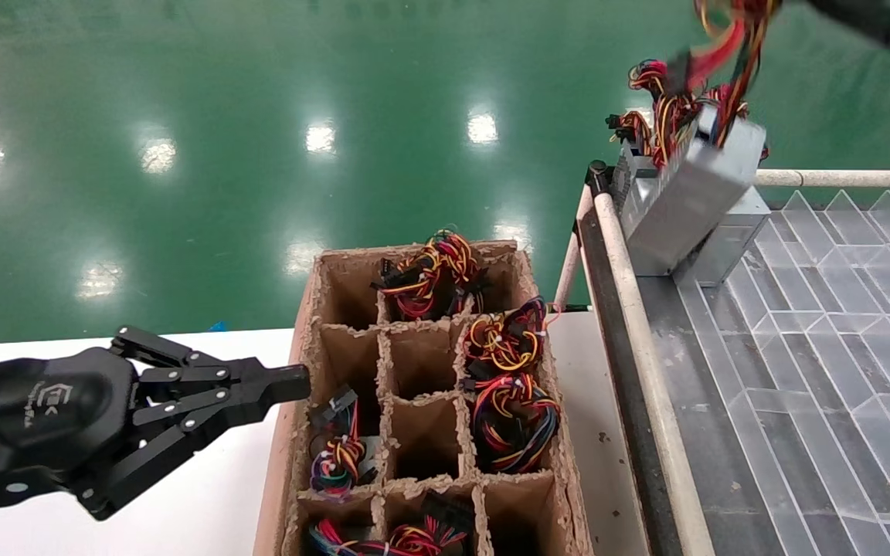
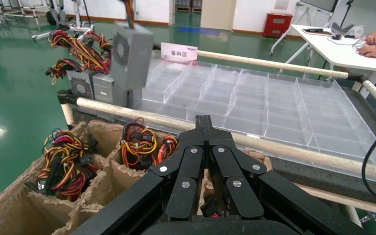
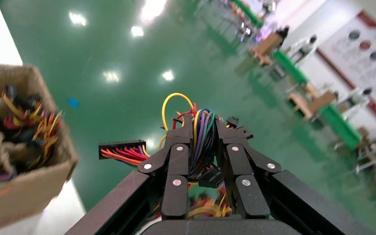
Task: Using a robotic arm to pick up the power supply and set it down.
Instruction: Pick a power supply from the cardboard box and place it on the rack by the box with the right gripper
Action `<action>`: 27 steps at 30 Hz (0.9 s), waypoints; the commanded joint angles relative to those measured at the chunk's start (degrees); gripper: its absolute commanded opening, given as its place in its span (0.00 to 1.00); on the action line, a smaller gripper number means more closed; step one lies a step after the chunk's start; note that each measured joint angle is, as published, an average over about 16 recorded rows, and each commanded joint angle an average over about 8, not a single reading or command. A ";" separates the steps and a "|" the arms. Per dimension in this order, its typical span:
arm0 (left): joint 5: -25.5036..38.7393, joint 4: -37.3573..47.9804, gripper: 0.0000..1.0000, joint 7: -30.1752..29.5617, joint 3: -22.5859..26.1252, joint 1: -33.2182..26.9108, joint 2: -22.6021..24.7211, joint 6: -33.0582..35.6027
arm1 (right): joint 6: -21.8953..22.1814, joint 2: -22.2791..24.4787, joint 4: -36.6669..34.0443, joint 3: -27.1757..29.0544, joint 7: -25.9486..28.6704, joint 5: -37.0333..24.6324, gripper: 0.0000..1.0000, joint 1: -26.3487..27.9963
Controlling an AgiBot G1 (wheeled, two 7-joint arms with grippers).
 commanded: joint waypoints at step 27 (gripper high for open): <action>0.00 0.00 0.00 0.00 0.00 0.00 0.00 0.00 | 9.94 -5.41 -8.14 -0.56 -5.77 1.76 0.00 -11.08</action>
